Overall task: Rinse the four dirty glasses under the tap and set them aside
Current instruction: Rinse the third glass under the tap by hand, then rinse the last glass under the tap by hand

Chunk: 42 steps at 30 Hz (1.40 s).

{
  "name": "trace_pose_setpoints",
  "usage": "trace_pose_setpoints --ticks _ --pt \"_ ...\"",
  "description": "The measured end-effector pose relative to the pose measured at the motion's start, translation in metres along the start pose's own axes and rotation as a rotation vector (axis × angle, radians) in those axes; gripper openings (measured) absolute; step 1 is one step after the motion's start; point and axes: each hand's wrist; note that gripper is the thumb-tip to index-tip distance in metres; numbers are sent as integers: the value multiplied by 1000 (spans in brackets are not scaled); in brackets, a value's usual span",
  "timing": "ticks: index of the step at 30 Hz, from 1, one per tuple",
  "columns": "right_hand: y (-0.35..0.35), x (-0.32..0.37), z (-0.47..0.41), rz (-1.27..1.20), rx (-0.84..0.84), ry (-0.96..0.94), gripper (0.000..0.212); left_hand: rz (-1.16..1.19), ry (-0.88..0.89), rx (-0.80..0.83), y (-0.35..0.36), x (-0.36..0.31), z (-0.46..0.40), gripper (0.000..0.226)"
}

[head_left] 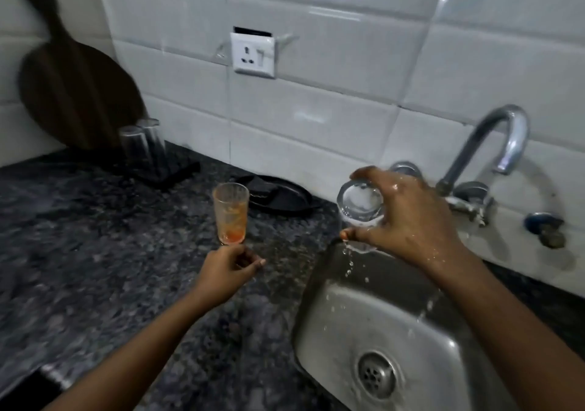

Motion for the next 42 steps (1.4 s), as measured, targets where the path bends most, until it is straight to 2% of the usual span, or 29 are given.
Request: trace_pose_setpoints --ticks 4,7,12,16,19,21,26,31,34,37,40,42 --pt "3 56 -61 -166 -215 -71 71 -41 -107 -125 -70 61 -25 17" --pt "25 97 -121 -277 -298 -97 72 -112 -206 -260 -121 127 -48 19" --pt "84 166 -213 -449 -250 -106 71 -318 -286 -413 -168 206 -93 29" --pt "146 203 -276 -414 -76 -116 70 -484 -271 -361 -169 240 -115 50" --pt "195 223 -315 -406 42 -75 69 -497 -247 -408 -165 244 -119 57" --pt "222 234 -336 -390 108 -24 69 -519 -259 -393 -163 243 -120 55" --pt "268 240 -376 -416 131 92 60 -557 -268 -384 -159 248 -123 49" --pt "295 239 -402 -335 196 63 67 -569 -284 -383 -157 248 -125 54" --pt "304 239 -411 -319 257 -20 73 -566 -289 -384 -156 248 -124 58" --pt "310 243 -417 -318 316 -97 67 -570 -300 -375 -156 248 -124 57" --pt "316 246 -416 -309 296 -77 59 -562 -301 -387 -157 247 -124 58" --pt "321 245 -412 -295 294 -22 62 -559 -288 -402 -157 246 -123 62"
Point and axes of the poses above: each hand's wrist, its own z-axis away from the middle knuckle, its own y-axis out of the palm, x = y × z, and after that the axes turned 4 degrees about x, right-handed
